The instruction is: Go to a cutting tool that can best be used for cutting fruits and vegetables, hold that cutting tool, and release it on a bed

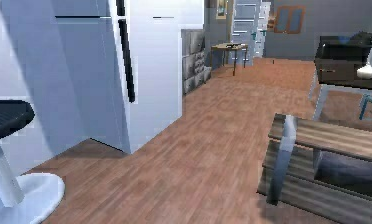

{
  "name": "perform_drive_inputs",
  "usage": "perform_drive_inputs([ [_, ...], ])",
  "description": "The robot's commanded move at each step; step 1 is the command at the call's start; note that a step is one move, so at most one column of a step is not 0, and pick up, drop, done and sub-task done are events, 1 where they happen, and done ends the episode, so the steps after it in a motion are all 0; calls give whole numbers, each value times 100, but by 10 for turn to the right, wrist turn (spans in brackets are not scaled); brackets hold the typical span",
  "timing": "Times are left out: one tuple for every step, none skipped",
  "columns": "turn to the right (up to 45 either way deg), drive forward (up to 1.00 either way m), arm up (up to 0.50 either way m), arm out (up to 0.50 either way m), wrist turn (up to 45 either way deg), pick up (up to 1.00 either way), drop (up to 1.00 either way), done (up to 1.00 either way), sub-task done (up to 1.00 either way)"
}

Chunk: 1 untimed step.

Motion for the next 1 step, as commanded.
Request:
perform_drive_inputs([
  [-30,0,0,0,0,0,0,0,0],
])
